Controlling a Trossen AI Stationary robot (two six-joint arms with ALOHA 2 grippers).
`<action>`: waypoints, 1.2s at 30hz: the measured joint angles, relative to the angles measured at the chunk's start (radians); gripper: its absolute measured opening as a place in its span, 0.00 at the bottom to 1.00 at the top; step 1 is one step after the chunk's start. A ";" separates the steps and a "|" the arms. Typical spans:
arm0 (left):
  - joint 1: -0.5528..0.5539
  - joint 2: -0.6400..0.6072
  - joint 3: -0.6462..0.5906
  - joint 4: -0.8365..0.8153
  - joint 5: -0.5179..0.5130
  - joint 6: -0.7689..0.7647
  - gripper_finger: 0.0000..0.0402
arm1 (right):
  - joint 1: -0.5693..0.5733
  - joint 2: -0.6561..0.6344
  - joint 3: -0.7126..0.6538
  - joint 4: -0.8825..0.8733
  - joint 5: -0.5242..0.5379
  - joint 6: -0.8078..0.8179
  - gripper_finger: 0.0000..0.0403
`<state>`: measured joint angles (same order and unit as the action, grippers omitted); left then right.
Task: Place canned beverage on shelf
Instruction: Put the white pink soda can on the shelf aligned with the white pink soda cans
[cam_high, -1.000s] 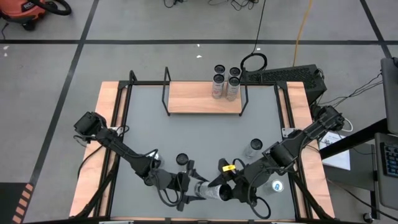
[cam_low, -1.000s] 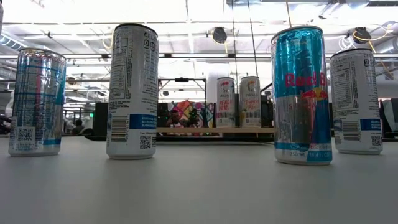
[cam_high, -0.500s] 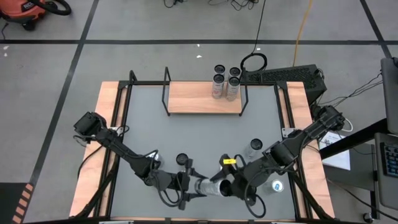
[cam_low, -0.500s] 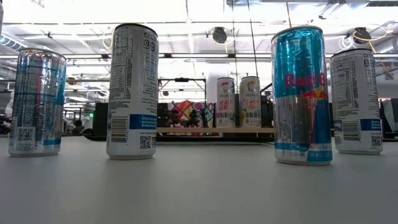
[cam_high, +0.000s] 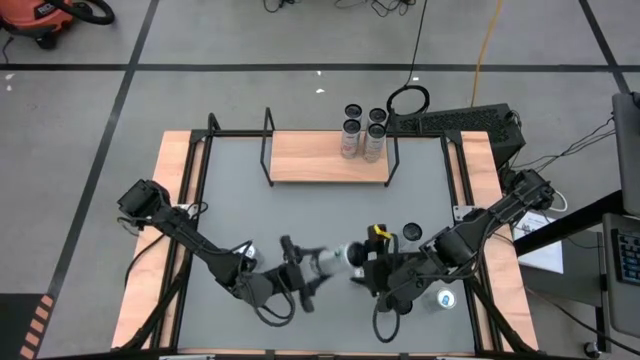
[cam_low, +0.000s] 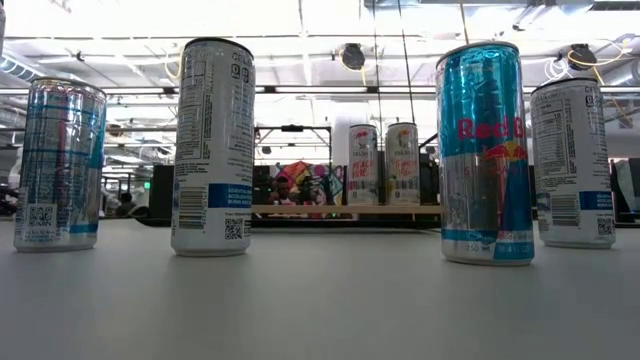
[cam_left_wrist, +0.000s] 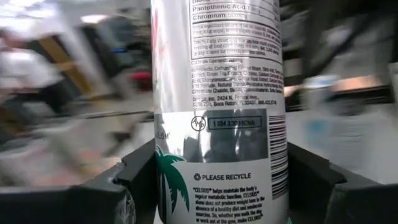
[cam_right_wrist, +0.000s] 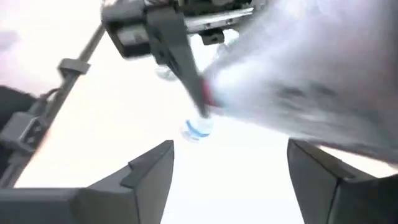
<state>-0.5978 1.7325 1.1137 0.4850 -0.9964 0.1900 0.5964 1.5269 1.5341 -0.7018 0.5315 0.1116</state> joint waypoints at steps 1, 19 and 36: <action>0.001 0.000 0.000 0.000 -0.057 0.030 0.63 | -0.001 0.000 0.000 -0.002 0.026 -0.001 0.59; 0.101 -0.002 0.000 -0.018 -0.416 0.271 0.63 | -0.171 -0.216 -0.319 0.422 0.196 -0.048 0.51; 0.125 -0.002 0.000 -0.026 -0.304 0.369 0.63 | -0.250 -0.275 -0.669 1.214 -0.037 -0.155 0.72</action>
<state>-0.4727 1.7306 1.1141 0.4588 -1.3007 0.5594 0.3467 1.2517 0.8650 0.5121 0.4949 -0.0430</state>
